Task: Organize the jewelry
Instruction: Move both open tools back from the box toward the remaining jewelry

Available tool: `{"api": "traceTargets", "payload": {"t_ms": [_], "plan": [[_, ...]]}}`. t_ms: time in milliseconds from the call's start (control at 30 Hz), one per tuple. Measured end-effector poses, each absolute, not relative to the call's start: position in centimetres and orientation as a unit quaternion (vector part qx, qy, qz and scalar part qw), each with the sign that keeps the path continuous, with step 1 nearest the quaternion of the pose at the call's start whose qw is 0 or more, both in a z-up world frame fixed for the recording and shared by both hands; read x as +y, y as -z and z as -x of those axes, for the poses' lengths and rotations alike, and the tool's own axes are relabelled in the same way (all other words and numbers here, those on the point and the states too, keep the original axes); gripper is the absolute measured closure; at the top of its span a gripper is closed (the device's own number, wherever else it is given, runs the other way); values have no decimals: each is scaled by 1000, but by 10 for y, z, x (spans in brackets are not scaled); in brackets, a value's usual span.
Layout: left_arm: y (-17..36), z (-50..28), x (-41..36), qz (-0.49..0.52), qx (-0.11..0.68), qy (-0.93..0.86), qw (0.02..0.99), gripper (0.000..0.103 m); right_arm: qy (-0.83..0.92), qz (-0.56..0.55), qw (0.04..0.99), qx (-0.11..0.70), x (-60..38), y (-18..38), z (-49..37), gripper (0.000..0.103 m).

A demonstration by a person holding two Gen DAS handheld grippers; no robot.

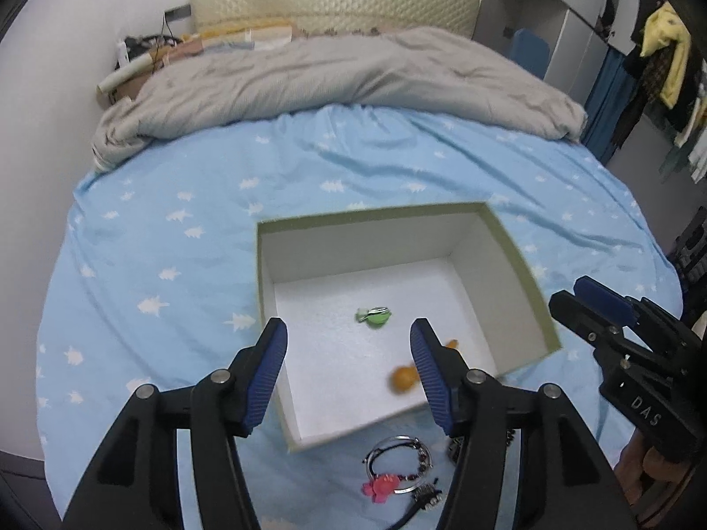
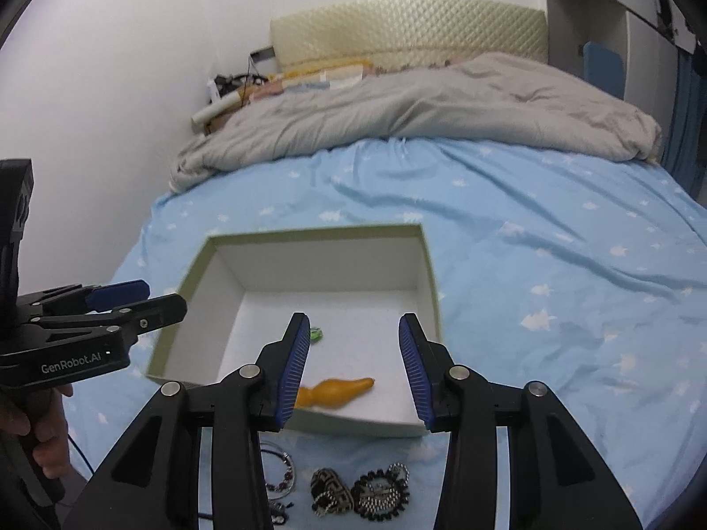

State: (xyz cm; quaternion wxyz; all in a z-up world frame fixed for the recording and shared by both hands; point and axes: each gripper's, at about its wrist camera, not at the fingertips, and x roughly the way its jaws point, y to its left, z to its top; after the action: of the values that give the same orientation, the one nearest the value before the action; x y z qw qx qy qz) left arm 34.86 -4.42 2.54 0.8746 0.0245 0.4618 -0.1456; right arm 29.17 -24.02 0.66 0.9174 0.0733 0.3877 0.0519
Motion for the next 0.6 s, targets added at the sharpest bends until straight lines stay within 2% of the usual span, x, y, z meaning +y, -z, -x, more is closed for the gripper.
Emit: {"api": "traceTargets", "payload": {"t_ms": [333,600], "plan": [[-78,-271,-30,-14,403,159,901,44,-55,-77,942,322,-241,-60,-218,61],[-90,-215,-18,-17,370,169,913,44,-58,-72,951,294,-233,-67,-168,59]]}}
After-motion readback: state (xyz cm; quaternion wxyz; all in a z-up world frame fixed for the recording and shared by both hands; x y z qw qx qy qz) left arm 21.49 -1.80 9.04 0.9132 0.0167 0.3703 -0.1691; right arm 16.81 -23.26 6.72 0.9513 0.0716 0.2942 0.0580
